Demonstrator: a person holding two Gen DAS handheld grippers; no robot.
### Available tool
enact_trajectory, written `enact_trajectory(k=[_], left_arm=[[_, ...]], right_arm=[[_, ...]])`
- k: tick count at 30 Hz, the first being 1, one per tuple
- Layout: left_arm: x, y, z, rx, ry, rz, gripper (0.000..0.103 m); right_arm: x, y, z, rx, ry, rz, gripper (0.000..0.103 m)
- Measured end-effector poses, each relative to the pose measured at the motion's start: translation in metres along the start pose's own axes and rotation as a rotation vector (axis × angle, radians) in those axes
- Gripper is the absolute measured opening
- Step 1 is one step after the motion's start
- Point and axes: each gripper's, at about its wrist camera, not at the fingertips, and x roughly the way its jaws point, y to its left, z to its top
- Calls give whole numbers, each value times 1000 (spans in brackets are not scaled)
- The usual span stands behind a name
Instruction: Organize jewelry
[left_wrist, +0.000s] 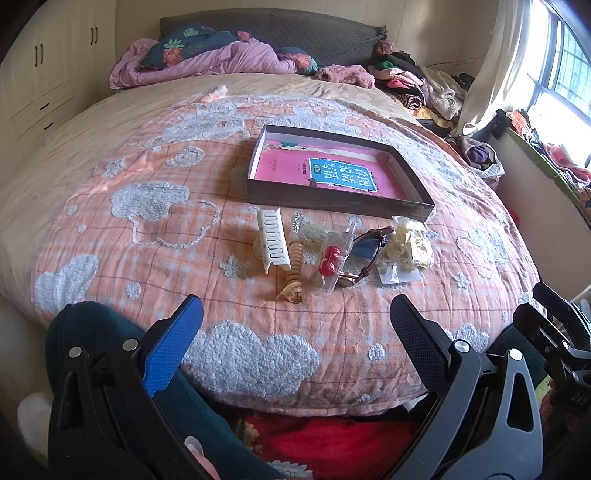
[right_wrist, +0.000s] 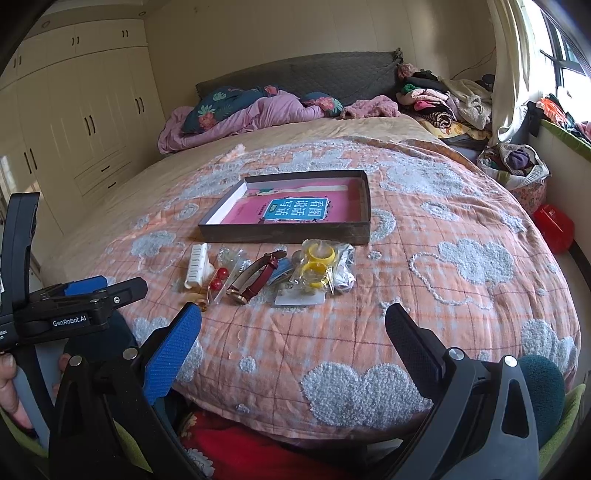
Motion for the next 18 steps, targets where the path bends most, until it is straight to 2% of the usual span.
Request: enact_trajectory(k=[18], left_arm=[[0, 0, 0, 1, -2, 0, 95]], right_arm=[[1, 0, 1, -1, 1, 4, 99]])
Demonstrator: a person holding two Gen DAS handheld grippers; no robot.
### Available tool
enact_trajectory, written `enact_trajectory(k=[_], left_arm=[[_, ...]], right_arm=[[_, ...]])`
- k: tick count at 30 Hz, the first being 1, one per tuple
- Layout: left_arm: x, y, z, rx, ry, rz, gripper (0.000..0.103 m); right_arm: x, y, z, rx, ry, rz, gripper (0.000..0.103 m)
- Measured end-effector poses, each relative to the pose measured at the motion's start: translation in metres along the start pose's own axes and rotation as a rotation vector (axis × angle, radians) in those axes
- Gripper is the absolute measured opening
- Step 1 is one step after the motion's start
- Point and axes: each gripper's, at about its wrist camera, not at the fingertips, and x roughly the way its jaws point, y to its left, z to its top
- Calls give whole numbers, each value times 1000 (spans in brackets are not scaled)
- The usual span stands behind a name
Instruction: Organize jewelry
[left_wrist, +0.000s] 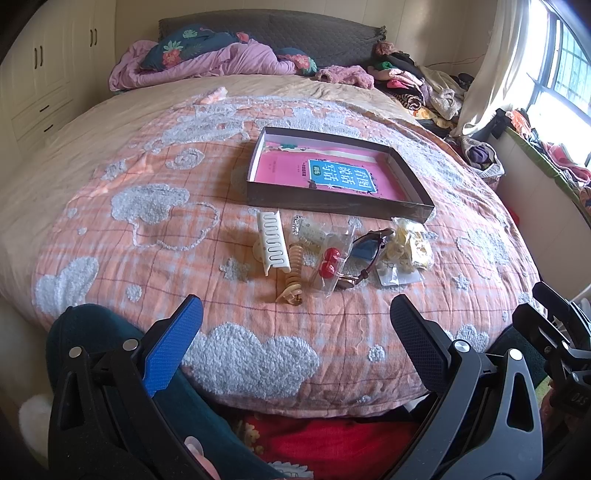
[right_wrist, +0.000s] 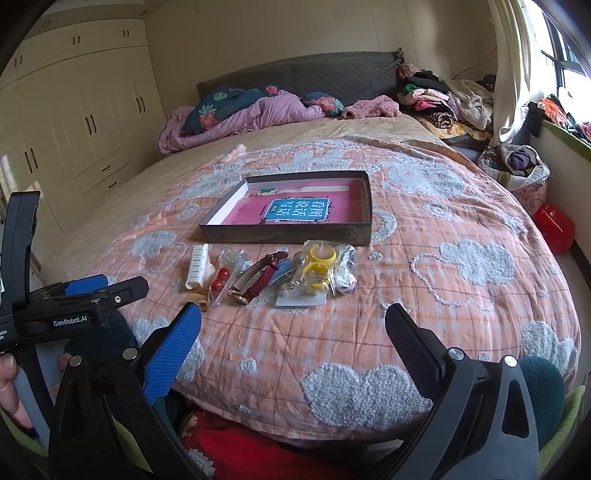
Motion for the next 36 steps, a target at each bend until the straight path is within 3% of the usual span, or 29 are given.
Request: enact_trajectory(k=[17, 26, 36], left_arm=[[6, 12, 16, -35, 33, 31, 95], [37, 47, 28, -90, 72, 45, 95], [91, 43, 44, -85, 152, 1, 95]], right_arm=[[16, 0, 19, -10, 24, 21, 99], [45, 1, 32, -26, 59, 46, 99], [87, -10, 39, -15, 104, 9, 99]])
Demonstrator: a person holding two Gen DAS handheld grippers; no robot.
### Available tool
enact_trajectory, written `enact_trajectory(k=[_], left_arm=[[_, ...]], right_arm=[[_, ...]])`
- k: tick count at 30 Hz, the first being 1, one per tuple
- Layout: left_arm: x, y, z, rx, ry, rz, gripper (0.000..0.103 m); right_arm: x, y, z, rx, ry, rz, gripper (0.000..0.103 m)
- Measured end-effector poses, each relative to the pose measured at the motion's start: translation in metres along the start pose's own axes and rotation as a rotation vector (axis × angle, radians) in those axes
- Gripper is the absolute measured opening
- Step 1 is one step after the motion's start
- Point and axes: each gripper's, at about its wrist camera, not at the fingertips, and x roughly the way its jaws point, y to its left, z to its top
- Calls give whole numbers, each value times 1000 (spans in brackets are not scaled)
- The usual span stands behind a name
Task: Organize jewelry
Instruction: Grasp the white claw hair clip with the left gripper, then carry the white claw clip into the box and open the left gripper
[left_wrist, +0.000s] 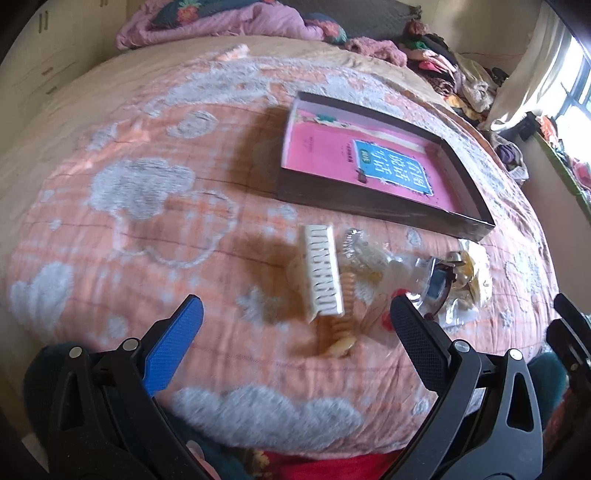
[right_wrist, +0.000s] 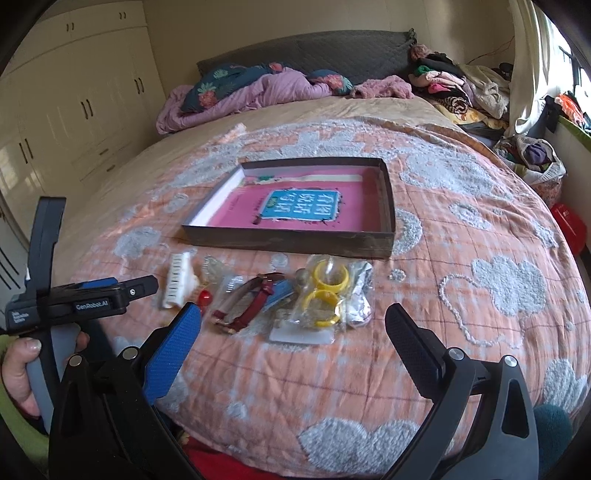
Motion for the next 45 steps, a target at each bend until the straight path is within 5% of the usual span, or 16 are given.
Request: enact_trajectory(k=[5, 10, 20, 22, 24, 27, 45], left_arm=[[24, -1, 5, 18, 19, 23, 94], [40, 3, 8, 13, 46, 18, 76], [58, -2, 9, 33, 67, -17, 53], [60, -3, 10, 41, 64, -18, 43], [62, -3, 11, 48, 66, -33, 34], [59, -7, 12, 71, 44, -39, 20], [15, -11, 64, 85, -78, -104, 20]], right_arm=[[26, -13, 1, 26, 34, -36, 99], [53, -21, 1, 43, 76, -46, 97], [100, -32, 5, 53, 147, -64, 63], [99, -32, 5, 53, 142, -57, 59], [97, -32, 6, 36, 131, -63, 43], [94, -37, 8, 39, 125, -38, 41], [35, -54, 50, 76, -36, 9, 40]])
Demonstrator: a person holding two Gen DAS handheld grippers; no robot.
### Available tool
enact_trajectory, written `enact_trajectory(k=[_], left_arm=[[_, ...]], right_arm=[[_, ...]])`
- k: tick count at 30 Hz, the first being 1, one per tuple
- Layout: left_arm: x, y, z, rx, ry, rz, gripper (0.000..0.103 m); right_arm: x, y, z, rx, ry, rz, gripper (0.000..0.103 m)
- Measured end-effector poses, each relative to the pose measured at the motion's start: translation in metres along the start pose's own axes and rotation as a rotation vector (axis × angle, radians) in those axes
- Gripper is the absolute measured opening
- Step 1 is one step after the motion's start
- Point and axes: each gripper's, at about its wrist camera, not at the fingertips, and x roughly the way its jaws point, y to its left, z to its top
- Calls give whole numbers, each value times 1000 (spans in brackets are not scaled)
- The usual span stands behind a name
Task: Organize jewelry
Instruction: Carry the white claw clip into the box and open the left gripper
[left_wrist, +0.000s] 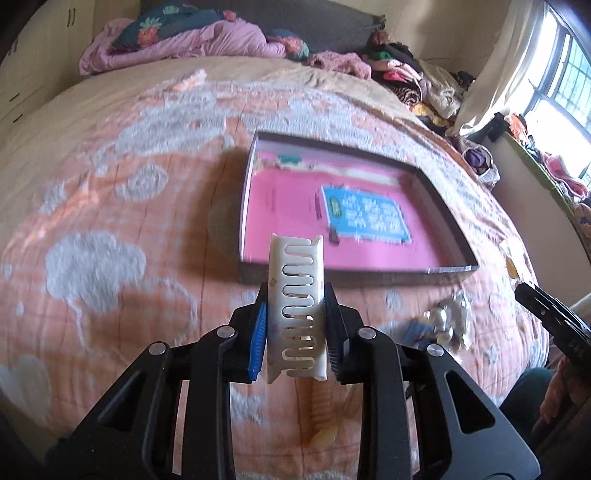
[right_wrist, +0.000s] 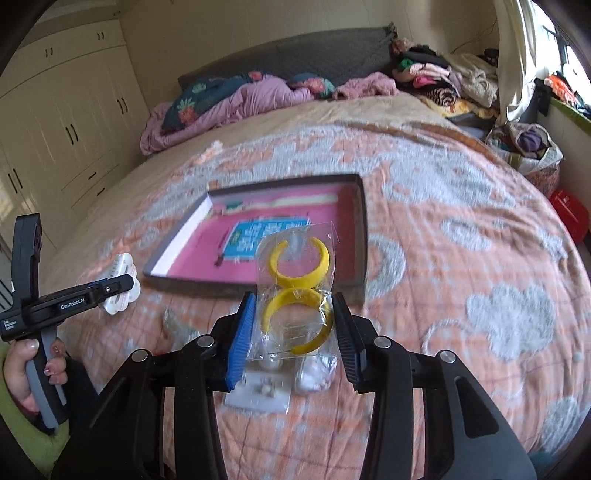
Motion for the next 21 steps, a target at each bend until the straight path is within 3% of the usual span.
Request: enact_trajectory(k=[10, 21], left_arm=[[12, -2, 38, -4, -29, -2, 20], [44, -6, 61, -13, -12, -21, 20]], right_arm=[[12, -4, 32, 4, -43, -14, 40], [49, -11, 49, 12, -19, -41, 40]])
